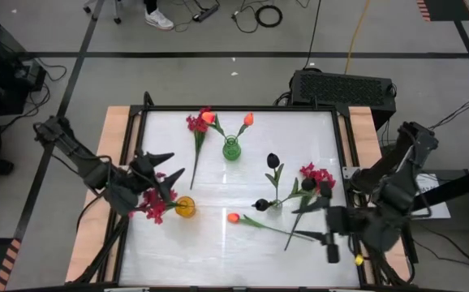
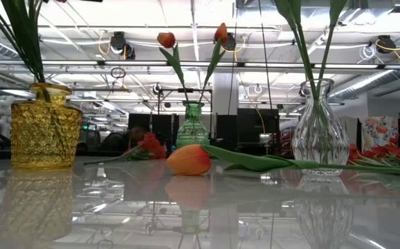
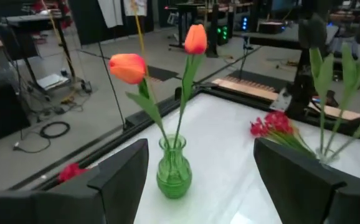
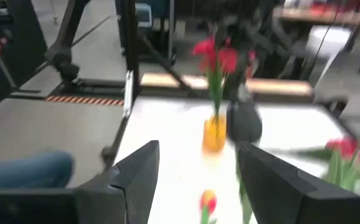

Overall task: Sort flowers into vase by color
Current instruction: Put the right red flowers into the yellow vase

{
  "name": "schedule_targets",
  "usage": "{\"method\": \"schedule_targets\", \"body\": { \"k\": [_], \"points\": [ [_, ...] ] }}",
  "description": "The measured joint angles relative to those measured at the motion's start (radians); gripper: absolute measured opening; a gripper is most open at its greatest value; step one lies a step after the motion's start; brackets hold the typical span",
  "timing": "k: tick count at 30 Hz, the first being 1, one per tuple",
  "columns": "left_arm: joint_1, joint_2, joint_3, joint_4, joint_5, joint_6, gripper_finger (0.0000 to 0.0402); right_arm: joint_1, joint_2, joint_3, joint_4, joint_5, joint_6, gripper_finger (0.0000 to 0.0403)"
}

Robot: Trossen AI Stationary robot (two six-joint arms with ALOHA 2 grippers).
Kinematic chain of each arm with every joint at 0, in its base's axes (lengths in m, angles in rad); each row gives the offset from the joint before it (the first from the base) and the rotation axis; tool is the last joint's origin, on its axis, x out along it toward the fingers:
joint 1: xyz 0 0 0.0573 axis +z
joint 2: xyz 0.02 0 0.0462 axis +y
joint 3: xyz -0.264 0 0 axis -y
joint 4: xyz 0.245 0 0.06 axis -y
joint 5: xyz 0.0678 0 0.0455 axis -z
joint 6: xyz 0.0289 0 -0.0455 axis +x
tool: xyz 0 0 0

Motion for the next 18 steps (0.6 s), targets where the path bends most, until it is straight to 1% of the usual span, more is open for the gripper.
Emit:
{"method": "schedule_targets", "body": {
  "k": [6, 9, 12, 18],
  "points": [
    [0.035, 0.002, 0.001, 0.073, 0.007, 0.094, 0.0294, 0.099, -0.032, 0.000, -0.235, 0.010, 0.290, 0.0210],
    [0.045, 0.002, 0.001, 0.078, 0.020, 0.108, 0.0294, 0.133, -0.034, 0.000, -0.373, 0.018, 0.482, 0.0210],
    [0.047, 0.002, 0.001, 0.078, 0.039, 0.109, 0.0294, 0.153, -0.020, 0.000, -0.545, -0.036, 0.724, 0.0210],
    [0.048, 0.002, 0.001, 0.077, 0.050, 0.110, 0.0294, 0.180, 0.056, 0.000, -0.837, -0.197, 1.156, 0.0210]
  ]
}}
